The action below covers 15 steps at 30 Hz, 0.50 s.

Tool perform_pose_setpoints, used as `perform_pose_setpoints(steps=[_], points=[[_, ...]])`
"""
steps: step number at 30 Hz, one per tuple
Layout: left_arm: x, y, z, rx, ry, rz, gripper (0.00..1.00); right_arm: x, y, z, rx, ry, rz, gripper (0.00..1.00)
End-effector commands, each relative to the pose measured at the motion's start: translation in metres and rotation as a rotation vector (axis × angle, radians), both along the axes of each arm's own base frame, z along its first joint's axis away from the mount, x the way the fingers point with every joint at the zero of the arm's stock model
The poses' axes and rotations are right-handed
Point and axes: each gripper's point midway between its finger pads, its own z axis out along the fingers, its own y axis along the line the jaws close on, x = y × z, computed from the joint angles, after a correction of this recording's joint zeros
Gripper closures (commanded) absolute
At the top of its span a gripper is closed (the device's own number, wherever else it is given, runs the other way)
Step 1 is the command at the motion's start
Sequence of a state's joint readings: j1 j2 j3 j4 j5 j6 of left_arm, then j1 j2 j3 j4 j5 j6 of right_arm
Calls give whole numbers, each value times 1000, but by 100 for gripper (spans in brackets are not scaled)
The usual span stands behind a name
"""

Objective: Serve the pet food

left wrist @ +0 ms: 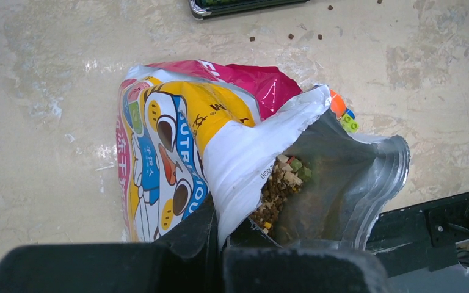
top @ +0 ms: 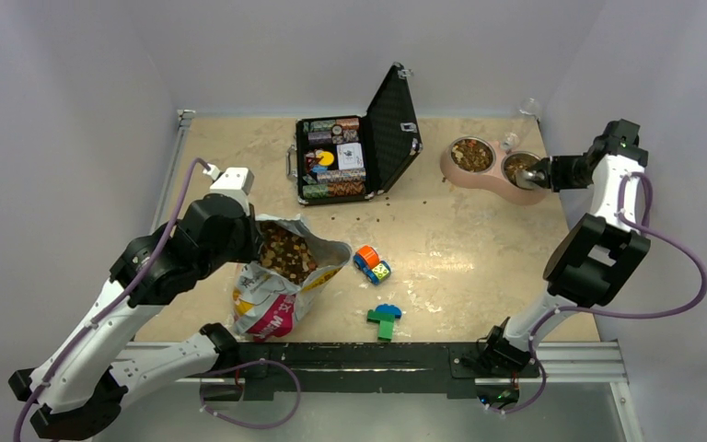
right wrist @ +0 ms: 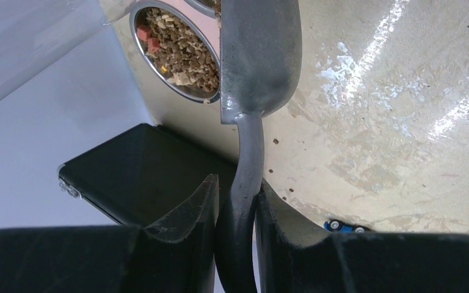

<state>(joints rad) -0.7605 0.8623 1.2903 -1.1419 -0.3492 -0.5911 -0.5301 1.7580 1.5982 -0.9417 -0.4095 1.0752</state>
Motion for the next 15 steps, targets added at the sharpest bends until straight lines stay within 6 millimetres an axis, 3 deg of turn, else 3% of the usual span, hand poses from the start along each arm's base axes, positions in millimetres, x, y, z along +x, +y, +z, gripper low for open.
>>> perform_pose_setpoints(steps=[1, 7, 12, 15], points=[[14, -5, 49, -140, -171, 35, 100, 2, -9, 9, -26, -27, -29, 100], [14, -5, 48, -137, -164, 37, 100, 6, -14, 39, -77, -95, -49, 100], [16, -10, 51, -145, -168, 21, 100, -1, -9, 14, -28, -14, -35, 100], [17, -10, 52, -144, -169, 22, 100, 1, -8, 22, -39, -53, -29, 100]])
